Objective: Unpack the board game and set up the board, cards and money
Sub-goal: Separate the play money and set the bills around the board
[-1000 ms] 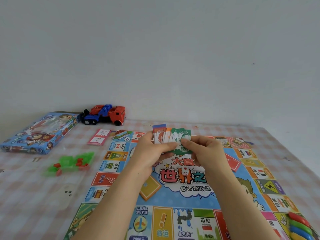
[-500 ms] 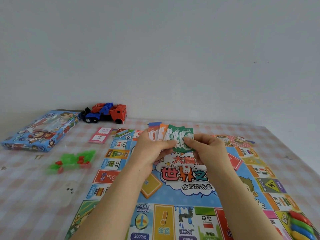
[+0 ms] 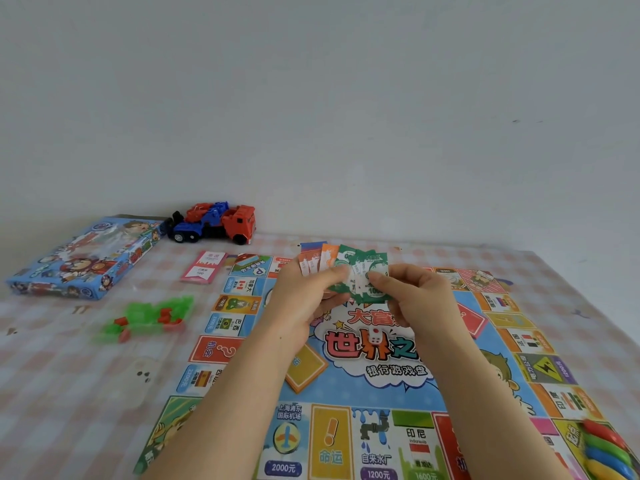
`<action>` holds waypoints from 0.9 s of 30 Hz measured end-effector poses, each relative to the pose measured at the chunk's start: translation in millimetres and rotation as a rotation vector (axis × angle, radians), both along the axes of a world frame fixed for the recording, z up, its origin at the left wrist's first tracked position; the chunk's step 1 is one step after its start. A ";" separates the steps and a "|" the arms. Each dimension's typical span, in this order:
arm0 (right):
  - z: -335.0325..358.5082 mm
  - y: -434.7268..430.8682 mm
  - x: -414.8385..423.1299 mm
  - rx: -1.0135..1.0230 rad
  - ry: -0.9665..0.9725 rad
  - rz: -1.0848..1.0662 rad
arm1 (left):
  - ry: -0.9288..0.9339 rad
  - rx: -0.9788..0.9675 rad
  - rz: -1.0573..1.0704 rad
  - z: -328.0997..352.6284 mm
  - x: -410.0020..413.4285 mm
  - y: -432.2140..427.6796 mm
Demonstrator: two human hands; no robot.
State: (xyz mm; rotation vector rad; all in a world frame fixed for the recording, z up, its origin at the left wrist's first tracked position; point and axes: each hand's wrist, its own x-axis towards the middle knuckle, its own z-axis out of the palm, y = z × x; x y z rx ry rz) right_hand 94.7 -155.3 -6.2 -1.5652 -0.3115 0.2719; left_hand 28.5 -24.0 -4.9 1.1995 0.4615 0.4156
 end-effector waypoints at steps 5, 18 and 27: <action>-1.6 -0.5 1.9 0.019 0.029 -0.006 | 0.008 0.013 0.034 -0.6 0.0 1.2; -5.6 0.3 4.9 0.023 0.035 0.019 | 0.028 0.001 0.033 1.1 -1.7 0.6; -6.9 1.1 5.1 0.021 0.038 0.045 | 0.002 -0.051 0.019 2.5 -2.5 -0.1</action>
